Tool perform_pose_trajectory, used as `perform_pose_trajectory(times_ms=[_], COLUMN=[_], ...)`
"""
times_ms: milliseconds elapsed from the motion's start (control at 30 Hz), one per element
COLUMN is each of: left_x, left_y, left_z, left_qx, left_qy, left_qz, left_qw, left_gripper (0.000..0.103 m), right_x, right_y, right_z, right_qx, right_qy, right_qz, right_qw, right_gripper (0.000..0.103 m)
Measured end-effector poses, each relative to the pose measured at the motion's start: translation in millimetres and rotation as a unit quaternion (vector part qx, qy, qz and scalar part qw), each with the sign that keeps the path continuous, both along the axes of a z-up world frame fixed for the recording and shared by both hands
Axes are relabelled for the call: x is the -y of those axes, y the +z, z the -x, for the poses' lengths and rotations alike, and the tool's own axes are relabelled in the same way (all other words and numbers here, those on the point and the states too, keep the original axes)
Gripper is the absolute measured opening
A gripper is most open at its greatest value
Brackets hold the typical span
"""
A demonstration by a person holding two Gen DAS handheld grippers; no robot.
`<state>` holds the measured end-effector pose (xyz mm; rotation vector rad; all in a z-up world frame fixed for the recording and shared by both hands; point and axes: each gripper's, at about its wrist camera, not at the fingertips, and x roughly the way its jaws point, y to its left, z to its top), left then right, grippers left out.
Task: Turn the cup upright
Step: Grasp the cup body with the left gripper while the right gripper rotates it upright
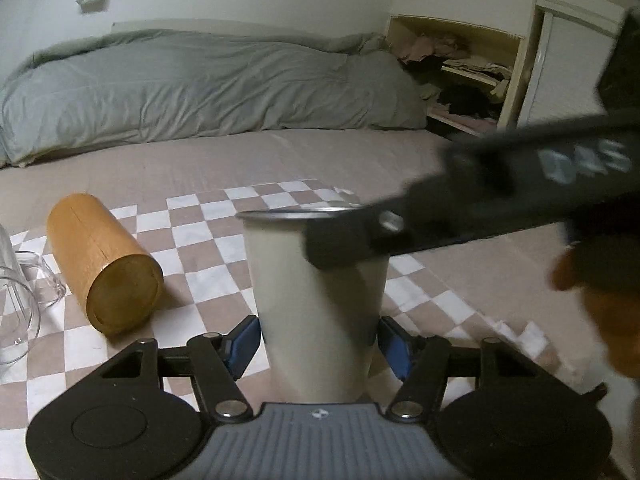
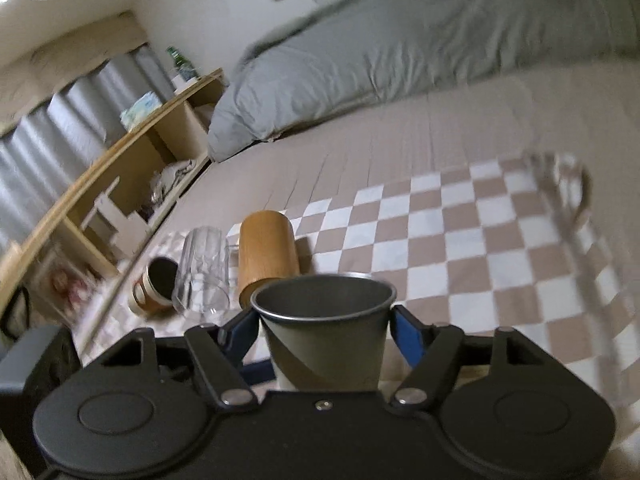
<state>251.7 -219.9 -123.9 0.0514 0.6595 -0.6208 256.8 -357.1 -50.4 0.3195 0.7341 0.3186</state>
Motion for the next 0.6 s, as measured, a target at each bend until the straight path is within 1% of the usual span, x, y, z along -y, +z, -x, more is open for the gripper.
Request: perform_pose_trajectory(times_ms=[67,100,167,233,300,333,400,433,467,567,600], left_x=[0.2,-0.3,0.5,1.0,1.9,2.2,2.9,2.8,2.4,-0.5,-1.4], left_y=[-8.7,-9.7,-8.4,-8.6,-11.4,-11.5,-11.6,-11.3,-12.7,-13.8,-13.6], left_z=[-6.4,-6.3,-3.9,0.0,3.8,7.7,17.1,21.4,23.6,25.7,25.5], left_qx=[0.0,0.011,0.021,0.033,0.051,0.059,0.077,0.083,0.085,0.083,0.081], left_qy=[0.006,0.005,0.005,0.005,-0.006,-0.012,-0.027,-0.034,-0.038,-0.044,-0.045], left_qz=[0.005,0.01,0.014,0.016,0.009,0.004,-0.015,-0.025,-0.031,-0.037,-0.037], left_qw=[1.0,0.9999,0.9997,0.9993,0.9987,0.9981,0.9966,0.9957,0.9952,0.9949,0.9951], left_gripper=[0.065,0.065,0.065,0.065,0.065,0.065,0.065,0.065,0.065,0.064,0.064], right_x=[-2.4,-2.4,-1.3,-4.3,-5.6,-5.2,-3.8,-3.7,-4.1,-9.8,-12.3], right_y=[0.7,0.0,-1.2,-2.6,-3.8,-4.7,-5.5,-5.0,-4.6,-5.5,-6.3], right_z=[7.4,9.6,14.1,17.4,20.2,21.1,24.0,25.6,27.6,31.0,31.7], right_qx=[0.004,0.002,0.001,0.004,0.01,0.01,0.012,0.016,0.022,0.038,0.04], right_qy=[0.015,0.022,0.034,0.039,0.037,0.039,0.04,0.038,0.037,0.044,0.048], right_qz=[0.019,0.022,0.017,0.034,0.048,0.046,0.04,0.042,0.046,0.067,0.072], right_qw=[1.0,1.0,0.999,0.999,0.998,0.998,0.998,0.998,0.998,0.996,0.995], right_gripper=[0.054,0.051,0.049,0.049,0.049,0.05,0.056,0.064,0.07,0.073,0.076])
